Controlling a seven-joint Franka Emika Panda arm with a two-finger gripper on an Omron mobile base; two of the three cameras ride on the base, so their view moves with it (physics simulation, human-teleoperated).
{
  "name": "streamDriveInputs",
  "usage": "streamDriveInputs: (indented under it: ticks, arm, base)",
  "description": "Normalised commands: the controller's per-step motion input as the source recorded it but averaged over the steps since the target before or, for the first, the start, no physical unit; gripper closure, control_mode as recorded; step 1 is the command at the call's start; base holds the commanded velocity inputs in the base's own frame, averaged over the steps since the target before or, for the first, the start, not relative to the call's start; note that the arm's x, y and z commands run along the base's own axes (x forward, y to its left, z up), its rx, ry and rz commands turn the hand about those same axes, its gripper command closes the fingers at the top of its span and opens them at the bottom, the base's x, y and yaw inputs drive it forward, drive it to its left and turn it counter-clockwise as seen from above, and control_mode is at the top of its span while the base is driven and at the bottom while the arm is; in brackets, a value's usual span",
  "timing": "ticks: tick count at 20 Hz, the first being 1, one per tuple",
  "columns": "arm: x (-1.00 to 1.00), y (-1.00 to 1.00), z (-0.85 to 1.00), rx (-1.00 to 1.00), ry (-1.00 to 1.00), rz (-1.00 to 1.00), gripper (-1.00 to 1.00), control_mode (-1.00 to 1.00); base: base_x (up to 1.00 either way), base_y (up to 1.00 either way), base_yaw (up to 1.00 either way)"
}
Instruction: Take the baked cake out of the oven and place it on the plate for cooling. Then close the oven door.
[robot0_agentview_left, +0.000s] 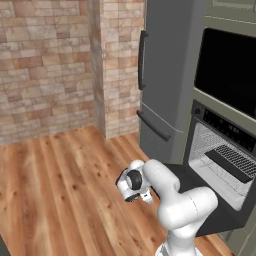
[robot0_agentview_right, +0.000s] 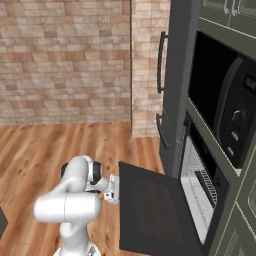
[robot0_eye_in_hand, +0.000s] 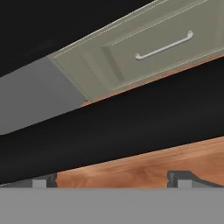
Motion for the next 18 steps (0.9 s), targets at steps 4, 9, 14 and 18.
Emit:
streamDriveInputs:
  ticks: [4,9,14,18]
  arm:
    - [0.25,-0.45,0.04,-0.08,-0.02,-0.01,-1.00,-1.00]
    - [0.19,-0.53,0.00,-0.16,-0.12,0.00,-1.00,-1.00]
    - [0.20,-0.55,0.10,-0.23,-0.22,0.00,-1.00,-1.00]
    - [0.30,-0.60,0.23,-0.25,-0.22,0.00,-1.00,-1.00]
  base:
    - [0.00,0.00,0.00]
    - [0.00,0.00,0.00]
    - [0.00,0.00,0.00]
    - [0.00,0.00,0.00]
